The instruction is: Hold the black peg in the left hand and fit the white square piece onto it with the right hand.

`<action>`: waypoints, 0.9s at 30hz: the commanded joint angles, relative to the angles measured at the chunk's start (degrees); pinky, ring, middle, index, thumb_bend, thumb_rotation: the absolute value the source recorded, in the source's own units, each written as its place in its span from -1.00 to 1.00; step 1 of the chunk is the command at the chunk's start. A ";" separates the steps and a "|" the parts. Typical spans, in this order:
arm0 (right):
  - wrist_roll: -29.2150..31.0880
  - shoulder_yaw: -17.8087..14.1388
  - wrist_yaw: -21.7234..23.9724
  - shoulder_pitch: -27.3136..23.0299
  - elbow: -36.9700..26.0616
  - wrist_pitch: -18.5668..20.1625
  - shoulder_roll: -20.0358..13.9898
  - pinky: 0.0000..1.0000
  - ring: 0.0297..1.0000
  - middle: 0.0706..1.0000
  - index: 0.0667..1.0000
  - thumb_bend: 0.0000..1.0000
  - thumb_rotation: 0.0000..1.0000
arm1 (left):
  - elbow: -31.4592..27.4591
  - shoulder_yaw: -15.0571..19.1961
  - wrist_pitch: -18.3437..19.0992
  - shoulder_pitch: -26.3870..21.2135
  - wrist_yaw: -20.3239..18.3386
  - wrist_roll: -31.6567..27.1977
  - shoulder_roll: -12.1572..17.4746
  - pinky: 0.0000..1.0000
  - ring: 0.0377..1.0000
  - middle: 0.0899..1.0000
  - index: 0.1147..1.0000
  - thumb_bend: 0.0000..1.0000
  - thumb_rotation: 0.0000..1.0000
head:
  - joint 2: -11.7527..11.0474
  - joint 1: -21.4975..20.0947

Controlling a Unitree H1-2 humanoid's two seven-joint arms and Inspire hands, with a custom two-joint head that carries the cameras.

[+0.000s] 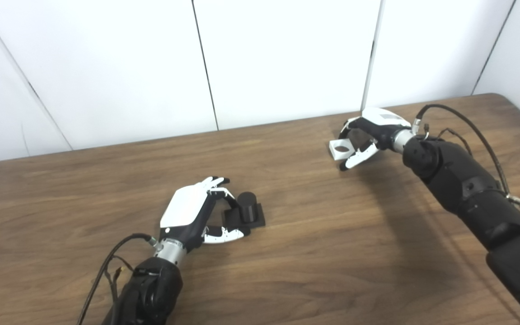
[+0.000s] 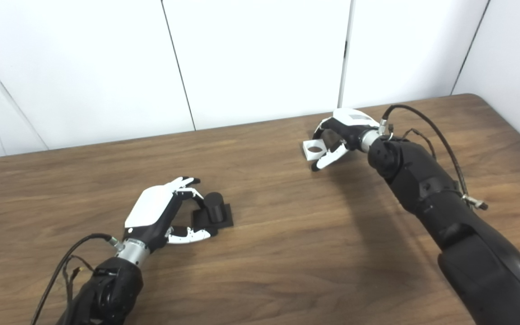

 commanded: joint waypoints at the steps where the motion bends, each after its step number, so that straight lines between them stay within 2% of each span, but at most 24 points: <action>1: -0.78 -0.34 -2.42 -1.85 -0.96 0.09 -0.15 0.87 0.80 0.68 -0.07 0.04 -0.71 | 0.28 0.13 2.17 0.33 -0.99 2.72 1.83 0.80 0.86 0.77 -0.02 0.60 -0.38 | 0.06 -0.06; 15: -0.24 -0.93 -4.92 -1.22 -0.91 -1.73 -0.73 0.88 0.75 0.60 -0.10 0.03 -0.73 | -0.25 0.27 2.56 0.35 -1.57 2.87 1.84 0.79 0.86 0.77 -0.02 0.61 -0.41 | 0.30 0.00; 27: 0.42 -2.27 -5.66 0.12 -4.92 -2.37 -1.68 0.93 0.76 0.57 -0.10 0.03 -0.73 | 0.32 0.31 2.20 0.13 -1.24 2.57 1.56 0.80 0.86 0.77 -0.02 0.61 -0.42 | 0.54 -0.03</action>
